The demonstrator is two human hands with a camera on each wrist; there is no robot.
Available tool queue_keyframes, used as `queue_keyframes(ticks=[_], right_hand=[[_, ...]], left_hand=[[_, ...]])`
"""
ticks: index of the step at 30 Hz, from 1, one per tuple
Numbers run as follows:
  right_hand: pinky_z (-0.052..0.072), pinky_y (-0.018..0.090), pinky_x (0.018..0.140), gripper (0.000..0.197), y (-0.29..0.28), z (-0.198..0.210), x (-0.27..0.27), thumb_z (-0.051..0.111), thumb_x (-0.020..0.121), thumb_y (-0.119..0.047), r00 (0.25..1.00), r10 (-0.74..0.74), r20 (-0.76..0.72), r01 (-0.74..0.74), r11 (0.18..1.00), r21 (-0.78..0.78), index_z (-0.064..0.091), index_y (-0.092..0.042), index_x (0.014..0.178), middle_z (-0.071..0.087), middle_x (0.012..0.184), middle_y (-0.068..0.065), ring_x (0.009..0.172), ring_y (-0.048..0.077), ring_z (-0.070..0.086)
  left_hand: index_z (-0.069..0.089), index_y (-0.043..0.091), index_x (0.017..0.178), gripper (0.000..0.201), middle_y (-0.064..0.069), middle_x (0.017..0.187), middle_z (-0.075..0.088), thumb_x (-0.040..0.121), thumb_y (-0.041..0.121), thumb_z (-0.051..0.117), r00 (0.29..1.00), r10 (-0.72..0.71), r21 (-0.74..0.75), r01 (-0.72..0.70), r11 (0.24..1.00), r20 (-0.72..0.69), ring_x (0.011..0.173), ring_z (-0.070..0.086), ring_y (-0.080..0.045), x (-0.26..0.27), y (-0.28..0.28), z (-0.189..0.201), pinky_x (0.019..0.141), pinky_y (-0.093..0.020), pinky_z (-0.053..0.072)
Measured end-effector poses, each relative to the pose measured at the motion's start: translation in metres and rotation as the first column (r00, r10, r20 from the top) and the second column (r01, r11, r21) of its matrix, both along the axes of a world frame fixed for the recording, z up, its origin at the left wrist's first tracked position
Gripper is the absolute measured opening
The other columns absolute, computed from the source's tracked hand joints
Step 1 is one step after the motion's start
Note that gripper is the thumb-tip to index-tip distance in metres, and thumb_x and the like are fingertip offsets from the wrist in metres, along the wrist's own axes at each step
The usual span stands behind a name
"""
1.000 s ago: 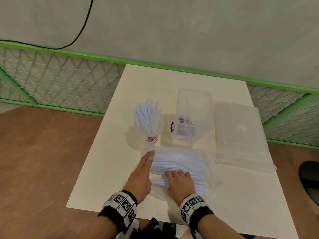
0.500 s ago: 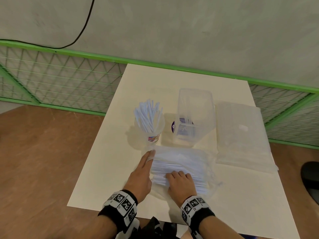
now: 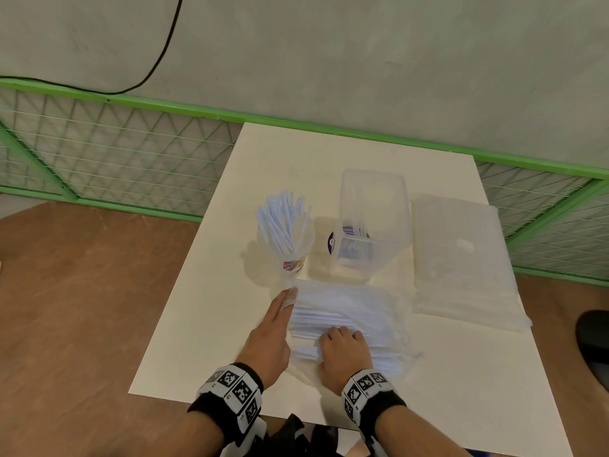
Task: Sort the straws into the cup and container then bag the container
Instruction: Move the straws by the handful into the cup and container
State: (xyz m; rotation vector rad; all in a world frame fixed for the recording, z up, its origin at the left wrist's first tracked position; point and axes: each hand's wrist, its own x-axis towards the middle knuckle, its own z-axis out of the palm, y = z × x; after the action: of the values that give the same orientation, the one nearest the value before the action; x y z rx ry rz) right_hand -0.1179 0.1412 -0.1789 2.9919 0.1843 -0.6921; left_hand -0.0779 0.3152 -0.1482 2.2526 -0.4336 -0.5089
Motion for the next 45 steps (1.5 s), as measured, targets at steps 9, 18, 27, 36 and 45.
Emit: queue_keyframes(ticks=[9, 18, 27, 36, 45], right_hand=[[0.044, 0.029, 0.072, 0.019, -0.013, 0.037, -0.001, 0.057, 0.087, -0.031, 0.951, -0.309, -0.010, 0.260, 0.784, 0.564, 0.054, -0.027, 0.106, 0.065, 0.089, -0.005, 0.081, 0.020, 0.061], [0.041, 0.031, 0.057, 0.035, -0.014, 0.061, -0.006, 0.065, 0.088, -0.026, 0.814, -0.576, -0.071, 0.292, 0.301, 0.908, 0.049, -0.007, 0.063, 0.049, 0.062, 0.008, 0.058, 0.018, 0.052], [0.042, 0.024, 0.052, 0.029, -0.033, 0.093, 0.021, 0.067, 0.082, -0.025, 0.836, -0.537, -0.115, 0.410, 0.471, 0.781, 0.057, -0.003, 0.066, 0.058, 0.054, 0.006, 0.050, 0.013, 0.054], [0.058, 0.031, 0.074, 0.005, -0.030, 0.224, 0.078, 0.078, 0.080, -0.015, 0.821, -0.560, 0.115, 0.105, 0.345, 0.933, 0.076, -0.010, 0.080, 0.076, 0.083, -0.002, 0.084, 0.011, 0.072], [0.055, 0.023, 0.066, 0.011, 0.003, 0.224, 0.167, 0.079, 0.076, -0.031, 0.796, -0.549, 0.254, 0.082, 0.515, 0.853, 0.075, -0.021, 0.078, 0.074, 0.076, -0.005, 0.071, 0.003, 0.069]], left_hand=[[0.011, 0.035, 0.153, 0.096, 0.021, 0.159, 0.002, 0.077, -0.014, 0.044, 1.000, 0.022, 0.007, -0.022, 1.000, 0.003, 0.122, 0.051, -0.024, 0.003, 0.003, 0.000, 0.097, -0.024, 0.045], [0.012, 0.031, 0.154, 0.096, 0.017, 0.160, 0.005, 0.076, -0.015, 0.046, 0.999, 0.038, -0.002, -0.038, 0.999, 0.023, 0.125, 0.050, -0.025, 0.006, 0.002, -0.002, 0.102, -0.029, 0.045], [0.013, 0.027, 0.154, 0.092, 0.013, 0.160, 0.006, 0.079, -0.016, 0.046, 0.998, 0.042, -0.040, -0.041, 0.998, 0.035, 0.136, 0.040, -0.015, 0.008, -0.001, -0.002, 0.106, -0.029, 0.042], [0.008, 0.034, 0.153, 0.091, 0.021, 0.159, 0.001, 0.082, -0.011, 0.043, 0.999, 0.045, -0.035, -0.045, 0.998, -0.008, 0.126, 0.049, -0.014, 0.009, 0.001, 0.004, 0.090, -0.010, 0.036], [0.009, 0.030, 0.154, 0.089, 0.019, 0.159, 0.001, 0.082, -0.011, 0.042, 0.999, 0.039, -0.063, -0.039, 0.997, 0.002, 0.137, 0.038, -0.010, 0.009, 0.000, 0.008, 0.099, -0.009, 0.031]])
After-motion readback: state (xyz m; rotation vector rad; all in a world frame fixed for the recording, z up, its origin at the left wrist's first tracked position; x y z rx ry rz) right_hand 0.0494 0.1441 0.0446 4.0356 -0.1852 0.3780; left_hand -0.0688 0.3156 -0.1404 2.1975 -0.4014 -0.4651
